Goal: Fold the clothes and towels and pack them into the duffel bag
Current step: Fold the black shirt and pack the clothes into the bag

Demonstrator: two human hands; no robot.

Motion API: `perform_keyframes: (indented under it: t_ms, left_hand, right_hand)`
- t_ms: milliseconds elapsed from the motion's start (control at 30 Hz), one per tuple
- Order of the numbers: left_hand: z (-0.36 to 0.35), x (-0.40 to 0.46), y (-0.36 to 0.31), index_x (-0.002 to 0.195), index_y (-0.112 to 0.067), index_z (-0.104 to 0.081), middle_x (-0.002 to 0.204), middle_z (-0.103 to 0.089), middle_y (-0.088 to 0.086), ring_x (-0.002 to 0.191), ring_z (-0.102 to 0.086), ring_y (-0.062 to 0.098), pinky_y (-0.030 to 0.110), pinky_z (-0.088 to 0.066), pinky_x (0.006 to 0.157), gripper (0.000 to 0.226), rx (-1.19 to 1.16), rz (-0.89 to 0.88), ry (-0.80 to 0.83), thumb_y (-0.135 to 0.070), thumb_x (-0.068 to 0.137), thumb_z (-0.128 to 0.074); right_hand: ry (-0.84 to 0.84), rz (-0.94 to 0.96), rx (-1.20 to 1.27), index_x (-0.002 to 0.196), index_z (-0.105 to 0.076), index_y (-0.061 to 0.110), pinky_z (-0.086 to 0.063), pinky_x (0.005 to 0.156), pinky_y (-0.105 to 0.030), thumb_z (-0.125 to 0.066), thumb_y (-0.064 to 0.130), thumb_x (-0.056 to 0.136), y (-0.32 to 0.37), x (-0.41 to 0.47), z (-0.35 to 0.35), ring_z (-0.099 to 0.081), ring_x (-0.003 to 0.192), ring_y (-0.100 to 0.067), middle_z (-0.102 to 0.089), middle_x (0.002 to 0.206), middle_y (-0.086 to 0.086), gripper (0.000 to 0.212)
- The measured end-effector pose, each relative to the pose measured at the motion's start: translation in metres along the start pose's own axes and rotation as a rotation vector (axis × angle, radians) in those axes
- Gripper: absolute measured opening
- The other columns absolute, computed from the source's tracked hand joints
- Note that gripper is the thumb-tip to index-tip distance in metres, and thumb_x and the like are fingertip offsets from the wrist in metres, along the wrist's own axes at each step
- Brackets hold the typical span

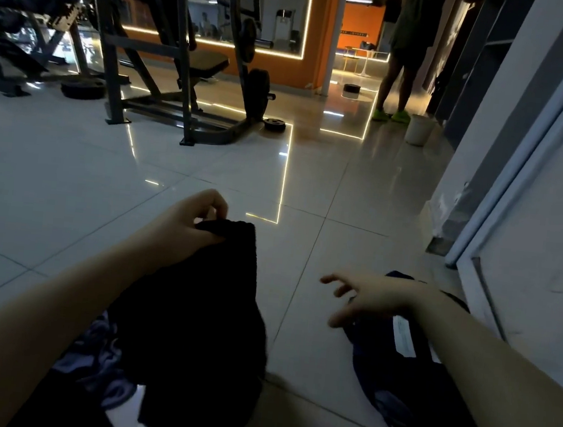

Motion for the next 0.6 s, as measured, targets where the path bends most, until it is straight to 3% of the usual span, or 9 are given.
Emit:
perform_keyframes:
  t_ms: [133, 367, 500, 600]
  left_hand:
    - [-0.007, 0.001, -0.029, 0.081, -0.027, -0.055, 0.074, -0.051, -0.001, 0.069, -0.051, 0.015, 0.035, -0.046, 0.072, 0.023, 0.126, -0.106, -0.045, -0.012, 0.079, -0.073]
    - [0.022, -0.002, -0.050, 0.084, -0.027, -0.055, 0.077, -0.053, -0.005, 0.067, -0.055, 0.005, 0.025, -0.050, 0.065, 0.024, -0.083, -0.091, -0.200, -0.006, 0.081, -0.068]
    - [0.035, -0.006, -0.050, 0.087, -0.023, -0.056, 0.082, -0.056, -0.002, 0.068, -0.060, 0.007, 0.020, -0.053, 0.062, 0.021, -0.355, -0.028, -0.196, -0.012, 0.072, -0.065]
    - [0.039, -0.008, -0.045, 0.088, -0.020, -0.055, 0.084, -0.059, -0.001, 0.067, -0.062, 0.008, 0.018, -0.053, 0.059, 0.022, -0.531, -0.010, -0.177, -0.013, 0.068, -0.061]
  right_hand:
    - [0.001, 0.211, 0.032, 0.151, -0.016, 0.031, -0.035, 0.112, -0.041, -0.076, 0.032, 0.079, 0.040, 0.013, -0.026, -0.033, 0.138, -0.026, -0.027, 0.154, -0.005, 0.094]
    - [0.019, 0.227, -0.017, 0.153, -0.012, 0.031, -0.033, 0.113, -0.046, -0.081, 0.031, 0.074, 0.044, 0.027, -0.042, -0.028, 0.142, -0.028, -0.022, 0.157, -0.004, 0.105]
    - [-0.051, 0.235, 0.034, 0.152, -0.018, 0.028, -0.034, 0.110, -0.035, -0.072, 0.025, 0.084, 0.031, 0.029, -0.030, -0.029, 0.141, -0.025, -0.024, 0.155, -0.006, 0.088]
    - [-0.065, 0.211, 0.077, 0.141, -0.041, 0.027, -0.038, 0.097, -0.030, -0.068, 0.020, 0.087, 0.012, 0.033, -0.021, -0.036, 0.134, -0.024, -0.036, 0.147, -0.003, 0.060]
Point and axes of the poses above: each hand's wrist, its own x-axis towards the middle knuckle, its own z-axis out of the back of the hand, y = z × x, the point moved 3 cm from there along x, towards the middle knuckle
